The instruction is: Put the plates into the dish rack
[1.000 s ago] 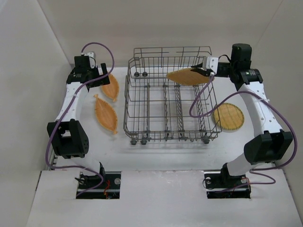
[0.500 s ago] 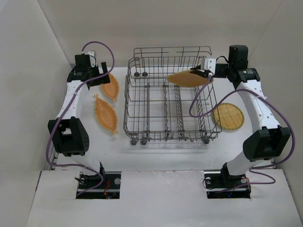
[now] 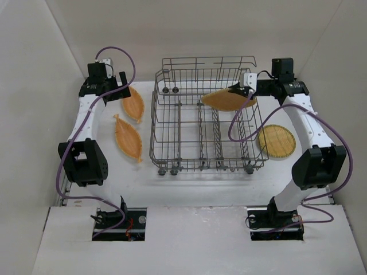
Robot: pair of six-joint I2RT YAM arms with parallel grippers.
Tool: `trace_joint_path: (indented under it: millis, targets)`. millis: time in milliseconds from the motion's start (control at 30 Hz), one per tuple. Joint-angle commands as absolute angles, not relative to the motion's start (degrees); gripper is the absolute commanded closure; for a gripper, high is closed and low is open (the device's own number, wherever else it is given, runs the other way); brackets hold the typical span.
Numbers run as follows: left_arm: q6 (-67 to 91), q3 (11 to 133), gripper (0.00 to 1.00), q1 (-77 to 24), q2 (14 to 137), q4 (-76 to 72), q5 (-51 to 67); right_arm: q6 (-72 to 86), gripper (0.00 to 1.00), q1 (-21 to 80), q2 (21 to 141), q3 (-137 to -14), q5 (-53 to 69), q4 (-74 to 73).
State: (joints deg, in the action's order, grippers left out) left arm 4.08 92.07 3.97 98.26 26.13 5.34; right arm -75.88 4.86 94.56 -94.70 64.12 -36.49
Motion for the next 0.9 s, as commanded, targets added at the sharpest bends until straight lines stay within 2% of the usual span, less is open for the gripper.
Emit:
trace_joint_path:
  millis: [0, 633, 867]
  targets:
    - [4.92, 94.75, 0.00, 4.18, 98.09, 25.84, 5.01, -80.41, 1.00, 4.88, 95.71, -97.64, 66.88, -36.21]
    - [4.66, 97.30, 0.00, 4.88, 100.72, 26.81, 4.57, -96.23, 1.00, 4.26, 102.83, -105.20, 66.36, -51.32]
    - [4.66, 97.73, 0.00, 4.97, 101.16, 26.81, 4.48, -100.10, 1.00, 4.52, 102.22, -107.23, 66.53, -52.29]
